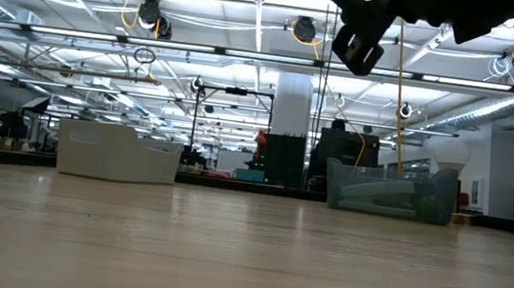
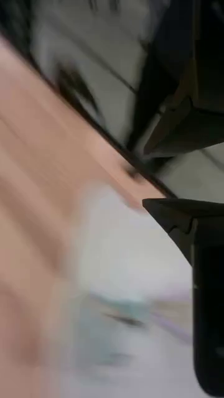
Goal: Pick and place Stapler, Stapler remover, tape
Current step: Return to Home Position
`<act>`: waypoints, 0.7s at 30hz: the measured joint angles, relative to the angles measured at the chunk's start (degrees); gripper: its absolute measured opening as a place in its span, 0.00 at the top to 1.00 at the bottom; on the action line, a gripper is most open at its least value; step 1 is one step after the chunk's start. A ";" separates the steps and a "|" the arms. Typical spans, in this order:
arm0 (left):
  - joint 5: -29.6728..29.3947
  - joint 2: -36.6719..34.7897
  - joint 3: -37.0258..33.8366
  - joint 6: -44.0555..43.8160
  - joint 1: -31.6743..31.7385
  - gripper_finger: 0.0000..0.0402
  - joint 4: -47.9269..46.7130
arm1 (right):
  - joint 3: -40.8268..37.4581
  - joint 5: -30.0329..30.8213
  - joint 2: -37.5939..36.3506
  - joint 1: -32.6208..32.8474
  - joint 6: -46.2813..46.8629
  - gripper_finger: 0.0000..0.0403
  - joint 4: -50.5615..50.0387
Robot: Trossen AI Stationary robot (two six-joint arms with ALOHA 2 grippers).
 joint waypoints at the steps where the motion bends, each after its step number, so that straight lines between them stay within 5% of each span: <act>1: -5.13 -2.85 -0.02 2.45 0.09 0.71 0.00 | 0.00 0.02 0.00 0.00 0.07 0.58 -0.71; 5: -21.95 -12.92 -0.02 16.44 0.15 0.71 0.18 | 0.02 0.02 0.00 0.00 0.06 0.58 -2.64; 11: -37.00 -23.61 0.00 40.32 0.15 0.71 0.03 | 0.02 0.07 -0.98 -0.04 -6.25 0.58 -1.95; 15: -41.38 -29.19 0.00 51.06 0.15 0.71 0.03 | 0.00 0.09 -3.29 -0.77 -10.14 0.58 -3.93; 21: -39.06 -35.34 0.00 59.86 0.15 0.71 -0.31 | 0.02 0.13 -8.96 -2.28 -16.04 0.58 -11.59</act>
